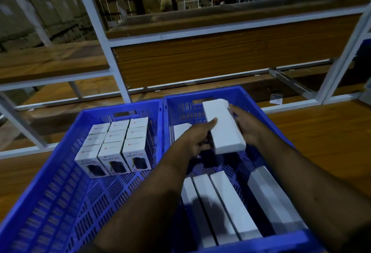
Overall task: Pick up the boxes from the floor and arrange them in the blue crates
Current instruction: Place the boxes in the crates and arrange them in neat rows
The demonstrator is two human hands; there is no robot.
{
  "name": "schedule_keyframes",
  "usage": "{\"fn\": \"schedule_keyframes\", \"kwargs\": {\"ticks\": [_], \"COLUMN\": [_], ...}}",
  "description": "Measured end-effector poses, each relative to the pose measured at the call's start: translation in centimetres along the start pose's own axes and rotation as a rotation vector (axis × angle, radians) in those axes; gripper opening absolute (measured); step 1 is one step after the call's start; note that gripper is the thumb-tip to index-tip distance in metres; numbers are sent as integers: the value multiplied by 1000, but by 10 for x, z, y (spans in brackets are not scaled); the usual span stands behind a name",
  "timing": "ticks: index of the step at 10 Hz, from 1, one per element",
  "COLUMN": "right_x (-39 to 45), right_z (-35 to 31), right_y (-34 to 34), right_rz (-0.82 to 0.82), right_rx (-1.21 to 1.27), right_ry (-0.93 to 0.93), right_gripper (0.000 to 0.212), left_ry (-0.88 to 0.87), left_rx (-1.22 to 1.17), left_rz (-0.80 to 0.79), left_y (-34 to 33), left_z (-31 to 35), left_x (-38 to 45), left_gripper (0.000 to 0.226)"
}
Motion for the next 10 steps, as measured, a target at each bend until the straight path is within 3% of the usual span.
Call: {"fn": "schedule_keyframes", "kwargs": {"ticks": [2,5,6,8,9,10], "right_x": [-3,-9,-1,3,14,26], "right_z": [14,8,16,49,49,54], "right_y": [-17,-25,-21,-19,-7,13], "right_rz": [-102,-97,-60,-89,23,141], "right_rx": [17,6,-128,-255,-211,-139], "right_ry": [-68,-30,-10,-142,-110,-94], "right_gripper": [42,37,34,43,49,38], "left_ry": [109,97,88,51,-15,-80], "left_rx": [-306,-267,-268,-76,-34,23], "left_rz": [118,139,224,286,357,499], "left_y": [14,19,22,26,37,61], "left_z": [2,5,5,5,11,23], "left_x": [2,8,13,31,36,40], "left_gripper": [46,45,44,41,34,33]}}
Point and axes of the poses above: each hand's wrist, its own x-axis towards the middle knuckle, its own y-axis out of the back of the hand, z = x × y, the point moved 8 cm from there along x, towards the middle knuckle, and after that the axes turned 11 degrees about z, right-handed, at the moved point
